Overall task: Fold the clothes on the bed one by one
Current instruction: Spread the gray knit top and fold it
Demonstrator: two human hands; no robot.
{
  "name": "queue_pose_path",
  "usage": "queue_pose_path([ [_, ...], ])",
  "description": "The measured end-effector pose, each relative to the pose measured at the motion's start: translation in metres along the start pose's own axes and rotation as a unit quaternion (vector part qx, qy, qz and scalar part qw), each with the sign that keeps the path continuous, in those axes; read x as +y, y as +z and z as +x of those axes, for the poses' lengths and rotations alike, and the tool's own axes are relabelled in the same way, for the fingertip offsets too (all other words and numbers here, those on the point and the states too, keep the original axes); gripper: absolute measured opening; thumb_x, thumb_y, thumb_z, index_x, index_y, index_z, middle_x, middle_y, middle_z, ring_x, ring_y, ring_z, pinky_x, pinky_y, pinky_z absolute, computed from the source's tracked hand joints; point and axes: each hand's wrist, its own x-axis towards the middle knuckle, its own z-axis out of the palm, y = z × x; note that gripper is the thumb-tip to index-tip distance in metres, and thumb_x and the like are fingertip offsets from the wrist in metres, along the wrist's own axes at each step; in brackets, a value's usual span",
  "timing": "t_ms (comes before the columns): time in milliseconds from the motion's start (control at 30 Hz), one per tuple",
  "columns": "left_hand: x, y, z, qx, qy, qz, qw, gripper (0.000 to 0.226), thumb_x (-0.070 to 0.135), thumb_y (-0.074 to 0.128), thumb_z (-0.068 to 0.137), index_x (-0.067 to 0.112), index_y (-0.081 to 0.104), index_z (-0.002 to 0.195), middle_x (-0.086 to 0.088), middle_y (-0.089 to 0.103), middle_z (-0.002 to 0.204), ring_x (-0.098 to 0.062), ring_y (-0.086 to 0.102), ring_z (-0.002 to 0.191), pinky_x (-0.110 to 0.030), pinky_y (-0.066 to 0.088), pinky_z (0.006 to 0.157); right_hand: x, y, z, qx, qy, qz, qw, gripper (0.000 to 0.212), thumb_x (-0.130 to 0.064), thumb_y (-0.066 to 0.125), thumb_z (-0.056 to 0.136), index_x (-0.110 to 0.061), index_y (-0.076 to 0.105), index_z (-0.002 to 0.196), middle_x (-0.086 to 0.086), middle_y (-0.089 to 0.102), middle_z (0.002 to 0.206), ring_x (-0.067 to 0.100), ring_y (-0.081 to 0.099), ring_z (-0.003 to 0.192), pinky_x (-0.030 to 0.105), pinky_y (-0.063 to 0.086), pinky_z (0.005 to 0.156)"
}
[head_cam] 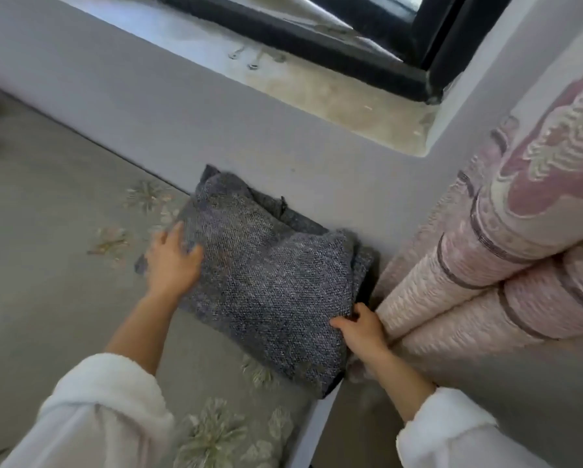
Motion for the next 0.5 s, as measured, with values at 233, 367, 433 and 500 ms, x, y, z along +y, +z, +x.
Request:
queue_pose_path([
  [233,-0.012,0.090,-0.036,-0.096,0.018,0.048,0.994,0.068,0.066,0.033,0.090,0.047,0.006,0.149,-0.001,-0.019,0.159,-0.029,-0.021,0.144,-0.061,-0.008,0.111,0.000,0.010,0.034,0.130,0.034,-0.021,0.991,0.024,-0.013,0.061,0.086,0.000,0.051,0.104,0.015,0.061,0.101,0.035,0.060,0.101,0.031,0.042,0.077],
  [367,-0.016,0.102,-0.047,-0.081,0.048,0.097,0.991,0.074,0.069,0.030,0.088,0.043,-0.005,0.149,-0.005,-0.026,0.157,-0.030,-0.028,0.142,-0.062,-0.009,0.110,0.003,0.022,0.032,0.150,-0.030,-0.214,0.965,0.074,-0.011,0.066,0.080,0.003,0.026,0.141,0.023,0.034,0.141,0.038,0.038,0.129,0.041,0.034,0.106],
  [433,-0.019,0.107,-0.051,-0.072,0.049,0.110,0.990,0.075,0.069,0.027,0.088,0.042,-0.008,0.149,-0.006,-0.026,0.157,-0.031,-0.028,0.142,-0.061,-0.009,0.111,0.000,0.031,0.032,0.127,-0.210,-0.313,0.918,0.088,-0.017,0.065,0.080,-0.009,0.015,0.151,0.013,0.017,0.155,0.030,0.019,0.141,0.040,0.022,0.114],
  [500,-0.019,0.111,-0.050,-0.071,0.041,0.133,0.988,0.075,0.070,0.024,0.089,0.041,-0.009,0.149,-0.008,-0.025,0.157,-0.032,-0.027,0.142,-0.062,-0.009,0.111,-0.002,0.035,0.039,0.002,-0.282,-0.395,0.874,0.086,-0.030,0.055,0.088,-0.022,0.001,0.154,0.003,-0.003,0.162,0.022,0.000,0.148,0.039,0.007,0.118],
])
